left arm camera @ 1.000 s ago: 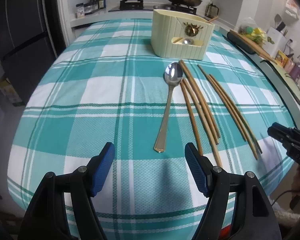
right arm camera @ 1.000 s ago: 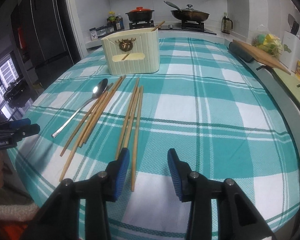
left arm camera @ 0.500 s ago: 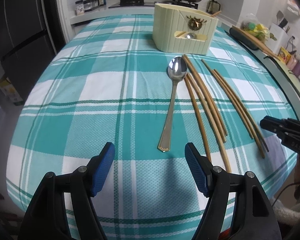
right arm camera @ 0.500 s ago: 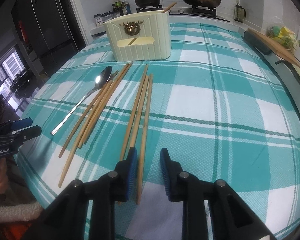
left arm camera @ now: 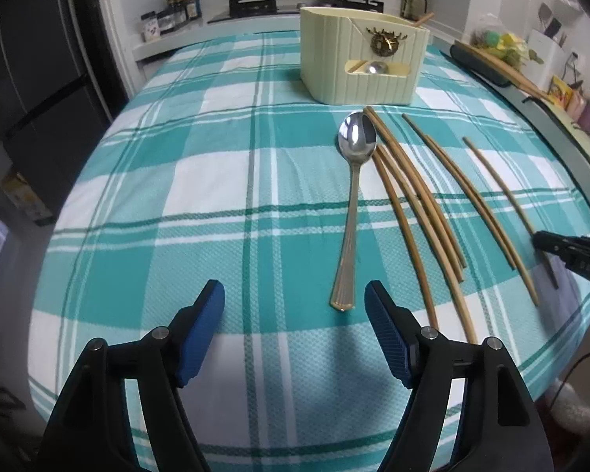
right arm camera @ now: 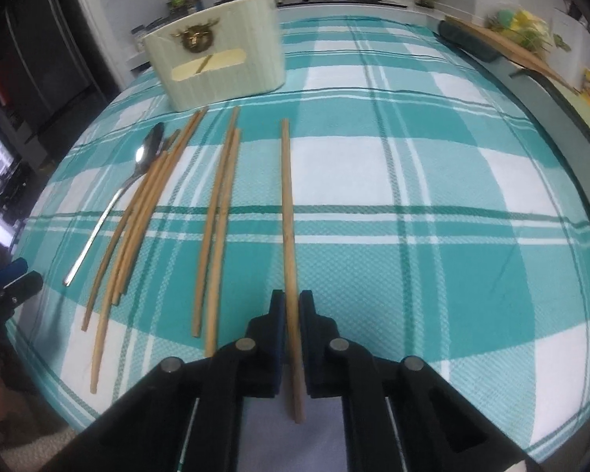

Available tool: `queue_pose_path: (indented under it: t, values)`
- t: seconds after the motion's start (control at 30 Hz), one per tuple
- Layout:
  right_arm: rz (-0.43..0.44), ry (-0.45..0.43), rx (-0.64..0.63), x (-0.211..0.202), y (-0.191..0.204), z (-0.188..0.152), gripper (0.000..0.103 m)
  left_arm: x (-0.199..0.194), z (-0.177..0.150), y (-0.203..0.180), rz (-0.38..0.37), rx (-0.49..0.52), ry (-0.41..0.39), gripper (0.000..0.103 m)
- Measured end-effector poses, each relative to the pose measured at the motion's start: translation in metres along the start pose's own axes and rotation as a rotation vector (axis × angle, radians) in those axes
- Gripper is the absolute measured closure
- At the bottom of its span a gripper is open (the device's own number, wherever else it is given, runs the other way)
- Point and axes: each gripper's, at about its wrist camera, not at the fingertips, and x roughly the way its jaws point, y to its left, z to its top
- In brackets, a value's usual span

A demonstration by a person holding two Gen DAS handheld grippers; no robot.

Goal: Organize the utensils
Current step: 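Close the right tool on a single chopstick while the left tool moves toward the steel spoon, then lower the left tool over the steel spoon and close on its handle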

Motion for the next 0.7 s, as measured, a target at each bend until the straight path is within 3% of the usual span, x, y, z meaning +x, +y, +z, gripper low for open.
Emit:
queue_pose_path:
  t: [0.17,0.37,0.5,0.7]
  values:
    - [-0.067,0.016,0.008,-0.009,-0.009,-0.011,0.095,0.023,0.024,-0.002,-0.004,0.101,0.012,0.024]
    - [-0.045,-0.002,0.057,-0.014,-0.018,-0.017,0.093,0.066,0.049,-0.022,-0.029,0.219,0.079,0.024]
    - [-0.056,-0.015,0.044,-0.015,-0.018,-0.017,0.092,0.084,0.065,-0.029,-0.07,0.206,0.09,0.022]
    - [-0.036,-0.015,0.046,-0.014,-0.022,-0.016,0.086,0.106,0.096,-0.031,-0.087,0.109,0.116,0.022]
